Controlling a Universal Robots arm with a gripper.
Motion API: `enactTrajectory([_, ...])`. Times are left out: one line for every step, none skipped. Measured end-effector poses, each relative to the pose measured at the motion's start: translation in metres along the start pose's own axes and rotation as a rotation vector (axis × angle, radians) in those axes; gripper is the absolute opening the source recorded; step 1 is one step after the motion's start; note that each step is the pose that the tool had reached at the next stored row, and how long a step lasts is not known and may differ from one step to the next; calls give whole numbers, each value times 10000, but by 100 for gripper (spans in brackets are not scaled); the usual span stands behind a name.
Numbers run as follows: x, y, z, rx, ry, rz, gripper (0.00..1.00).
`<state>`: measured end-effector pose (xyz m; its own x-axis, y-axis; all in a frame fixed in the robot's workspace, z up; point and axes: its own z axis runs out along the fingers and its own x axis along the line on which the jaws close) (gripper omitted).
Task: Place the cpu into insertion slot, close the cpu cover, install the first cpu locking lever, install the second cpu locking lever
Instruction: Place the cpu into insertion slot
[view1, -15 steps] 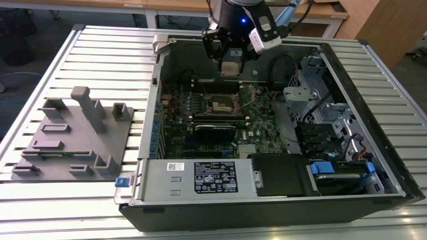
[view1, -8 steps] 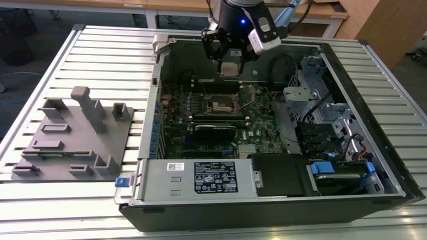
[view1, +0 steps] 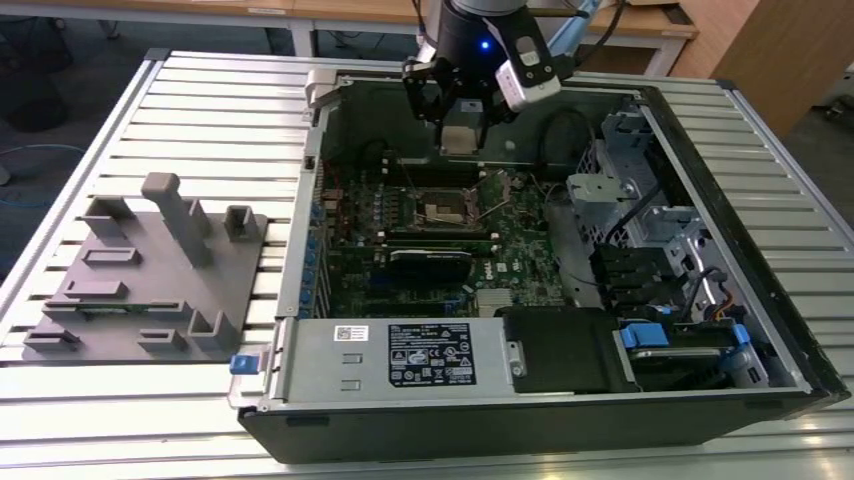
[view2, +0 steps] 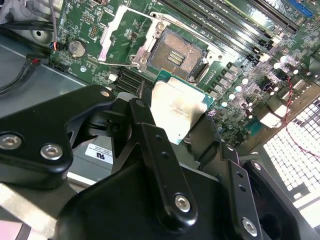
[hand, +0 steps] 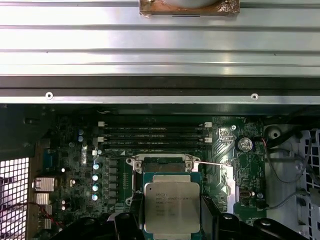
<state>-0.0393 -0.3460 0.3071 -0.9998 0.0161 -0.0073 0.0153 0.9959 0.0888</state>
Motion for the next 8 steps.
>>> enactTrajectory([0,0,0,0,0,0,54])
enactTrajectory([0,0,1,-1,0,0,54])
enactTrajectory([0,0,2,-1,0,0,54])
enactTrajectory([0,-1,10,-6,-3,0,54])
enactTrajectory([0,-1,18,-4,-2,0,54])
enactTrajectory([0,-2,26,-1,0,0,54])
enactTrajectory([0,-3,34,-2,-1,0,54])
enactTrajectory([1,-3,39,-1,0,1,54])
